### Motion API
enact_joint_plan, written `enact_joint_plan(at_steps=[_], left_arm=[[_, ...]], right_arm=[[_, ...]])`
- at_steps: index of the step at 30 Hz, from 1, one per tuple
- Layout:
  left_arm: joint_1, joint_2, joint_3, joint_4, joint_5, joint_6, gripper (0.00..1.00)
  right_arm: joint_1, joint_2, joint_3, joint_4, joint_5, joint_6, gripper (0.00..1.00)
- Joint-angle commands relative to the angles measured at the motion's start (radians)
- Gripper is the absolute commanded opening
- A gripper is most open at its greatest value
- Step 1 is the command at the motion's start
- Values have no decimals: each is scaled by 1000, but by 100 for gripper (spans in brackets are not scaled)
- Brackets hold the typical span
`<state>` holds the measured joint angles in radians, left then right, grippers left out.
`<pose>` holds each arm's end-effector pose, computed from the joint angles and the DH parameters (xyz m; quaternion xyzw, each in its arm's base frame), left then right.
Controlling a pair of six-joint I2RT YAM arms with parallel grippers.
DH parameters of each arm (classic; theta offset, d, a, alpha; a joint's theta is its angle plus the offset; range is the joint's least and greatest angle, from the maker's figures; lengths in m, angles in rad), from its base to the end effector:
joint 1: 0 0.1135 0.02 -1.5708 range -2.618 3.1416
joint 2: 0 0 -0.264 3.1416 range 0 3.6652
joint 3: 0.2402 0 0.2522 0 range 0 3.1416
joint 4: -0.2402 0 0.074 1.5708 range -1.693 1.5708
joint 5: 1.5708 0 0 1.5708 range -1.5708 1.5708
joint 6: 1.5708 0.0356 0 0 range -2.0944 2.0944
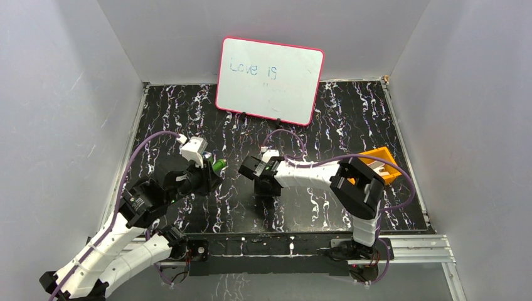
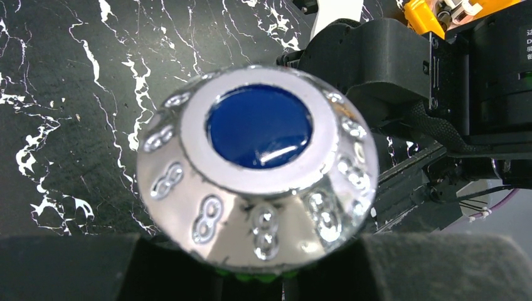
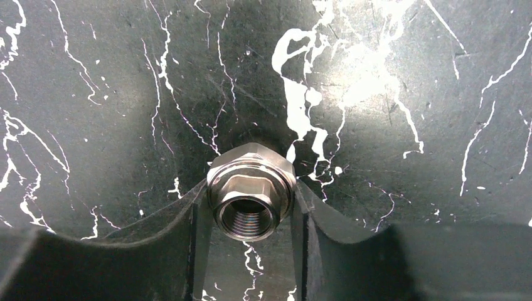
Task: Install the water faucets
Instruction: Pick up the adaptor at the center of the board.
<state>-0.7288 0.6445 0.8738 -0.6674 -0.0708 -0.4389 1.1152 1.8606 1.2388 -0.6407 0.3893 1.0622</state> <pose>0.1009 -0.0867 0.3398 0.1030 0.8372 -0.2707 0.4639 0.1714 0.3191 0.1707 0.0040 0.9699 0.0449 0.2392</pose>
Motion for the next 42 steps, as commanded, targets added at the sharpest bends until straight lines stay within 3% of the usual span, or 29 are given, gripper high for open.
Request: enact_joint_plan(at_steps=[1, 12, 17, 23, 32, 37, 42], left_arm=[[-3, 1, 3, 14, 13, 4, 0], [-3, 54, 33, 27, 23, 8, 0], [-3, 81, 54, 46, 42, 3, 0], [-2, 99, 110, 64, 53, -9, 0], [-3, 156, 217, 81, 170, -15, 0], [-3, 149, 253, 115, 232, -2, 0], [-3, 116, 259, 194, 380, 45, 0]], right_arm=[[-12, -15, -19, 28, 15, -35, 40], [-25, -238, -100, 149, -19, -296, 0], [-28, -409, -162, 181, -54, -461, 0], [-42, -699, -272, 355, -195, -700, 0], [-42, -1135, -502, 780, -373, -937, 0], [-42, -1203, -432, 755, -464, -988, 0], [-42, -1219, -423, 826, -574, -1005, 0]])
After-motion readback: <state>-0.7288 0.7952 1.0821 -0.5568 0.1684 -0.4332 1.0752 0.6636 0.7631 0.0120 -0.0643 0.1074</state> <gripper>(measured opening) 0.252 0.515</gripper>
